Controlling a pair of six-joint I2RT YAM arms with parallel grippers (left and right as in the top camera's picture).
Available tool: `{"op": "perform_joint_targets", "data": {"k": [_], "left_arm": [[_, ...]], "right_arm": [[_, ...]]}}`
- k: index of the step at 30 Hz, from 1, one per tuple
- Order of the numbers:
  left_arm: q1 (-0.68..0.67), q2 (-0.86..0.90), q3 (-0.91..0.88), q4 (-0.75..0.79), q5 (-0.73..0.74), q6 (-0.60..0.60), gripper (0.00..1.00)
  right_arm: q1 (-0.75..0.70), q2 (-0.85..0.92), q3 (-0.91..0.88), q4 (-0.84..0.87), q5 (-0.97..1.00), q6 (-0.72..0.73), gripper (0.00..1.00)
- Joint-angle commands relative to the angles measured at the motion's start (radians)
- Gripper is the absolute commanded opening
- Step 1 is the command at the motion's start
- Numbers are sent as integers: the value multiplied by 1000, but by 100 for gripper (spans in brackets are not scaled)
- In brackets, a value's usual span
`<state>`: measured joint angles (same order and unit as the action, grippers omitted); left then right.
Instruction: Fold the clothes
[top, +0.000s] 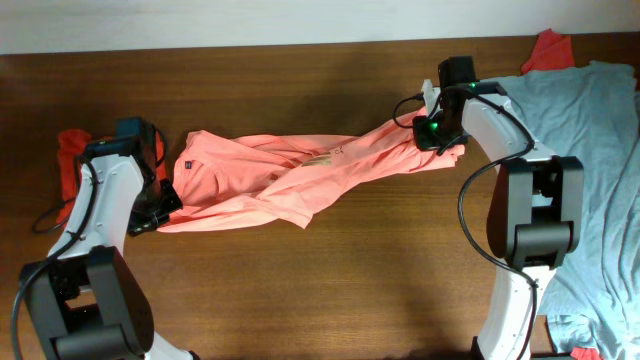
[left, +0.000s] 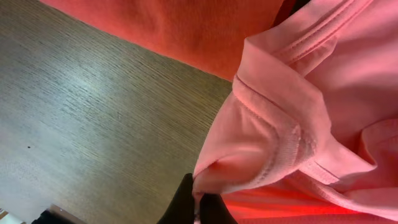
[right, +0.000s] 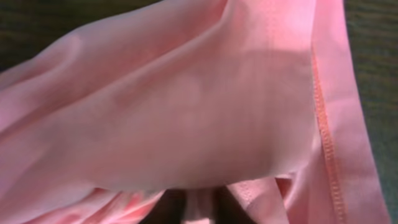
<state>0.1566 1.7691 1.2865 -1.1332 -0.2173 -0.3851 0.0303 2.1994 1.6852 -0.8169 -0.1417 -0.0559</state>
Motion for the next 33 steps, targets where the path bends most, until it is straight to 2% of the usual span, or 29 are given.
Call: {"op": "perform_joint_targets", "data": {"k": [1,6,12,21,28,33], "left_arm": [[-1,-16,4,-2,-7,13,0],[-1,-35,29,-10,-3,51,0],[-1,-156,141,-77,16,72,0],[5,-333,190,-73,23,85,0],[5,-438,236,-84,128,88,0],[5,-553,304,-84,132,88,0]], "right_arm": [[2,13,2,-19,-8,-4,4],[-7,-86,68,-186,47,-4,4],[-45,-395,156,-362,49,-4,4],[-120,-791,158,-426,76,-3,4],[-202,-956,161,-438,76,16,4],[-236,-1022,247,-444,89,38,4]]}}
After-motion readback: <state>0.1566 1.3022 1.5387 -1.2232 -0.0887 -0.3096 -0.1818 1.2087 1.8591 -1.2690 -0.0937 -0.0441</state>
